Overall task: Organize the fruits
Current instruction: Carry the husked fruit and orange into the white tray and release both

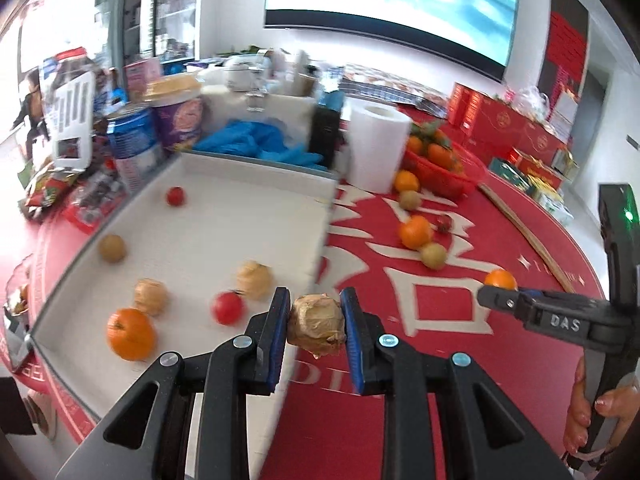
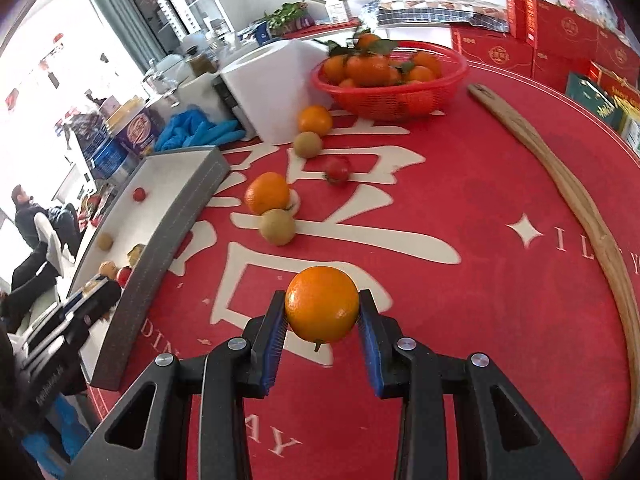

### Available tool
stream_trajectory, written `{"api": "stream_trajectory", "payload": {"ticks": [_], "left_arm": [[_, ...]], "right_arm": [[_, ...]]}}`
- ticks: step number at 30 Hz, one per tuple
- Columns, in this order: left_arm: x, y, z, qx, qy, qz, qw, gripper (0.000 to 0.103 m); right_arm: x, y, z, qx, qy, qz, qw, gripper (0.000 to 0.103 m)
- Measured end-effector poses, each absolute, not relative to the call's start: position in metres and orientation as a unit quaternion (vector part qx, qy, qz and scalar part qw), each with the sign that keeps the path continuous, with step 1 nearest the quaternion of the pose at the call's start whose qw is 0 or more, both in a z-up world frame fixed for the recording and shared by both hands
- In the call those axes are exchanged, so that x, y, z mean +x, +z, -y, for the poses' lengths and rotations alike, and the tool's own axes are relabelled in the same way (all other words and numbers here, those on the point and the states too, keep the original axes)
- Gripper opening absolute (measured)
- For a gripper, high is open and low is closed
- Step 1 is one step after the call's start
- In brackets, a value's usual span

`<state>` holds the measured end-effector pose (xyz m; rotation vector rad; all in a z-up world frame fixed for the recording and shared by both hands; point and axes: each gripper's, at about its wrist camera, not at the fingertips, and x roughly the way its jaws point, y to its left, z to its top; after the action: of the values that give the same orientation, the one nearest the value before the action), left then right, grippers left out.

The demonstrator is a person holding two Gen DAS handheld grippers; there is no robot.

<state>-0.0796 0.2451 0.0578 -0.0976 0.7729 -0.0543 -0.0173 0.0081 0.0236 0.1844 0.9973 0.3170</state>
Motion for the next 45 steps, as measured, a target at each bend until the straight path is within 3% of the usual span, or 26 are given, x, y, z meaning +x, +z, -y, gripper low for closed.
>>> {"api": "stream_trajectory", "payload": {"ticks": [12,29,39,45], "left_arm": [[-0.071,0.036,-0.304,-0.075,0.040,-0.387,0.918,0.028],[-0.076,0.008,-0.300,-0.035,0.065,-0.406,0.911,0.028],[-0.080,0.008,-0.299,-0.042,0.069,-0.403,0.912,0.029],[-0.086,0.008,-0.299,-0.046,0.061,-0.405,0.911,0.028]], "right_arm": [[-0.009,0.035,-0.079,0.042,0.197,-0.474,0.857,0.036],[0.010,0.040,-0.191,-0.035,0.253,-0.461,0.850,0.036],[0.012,0.052,-0.211,-0.056,0.270,-0.446,0.852,0.036],[0.016,0.032,-0.217,-0.066,0.274,-0.473,0.835,0.036]]}}
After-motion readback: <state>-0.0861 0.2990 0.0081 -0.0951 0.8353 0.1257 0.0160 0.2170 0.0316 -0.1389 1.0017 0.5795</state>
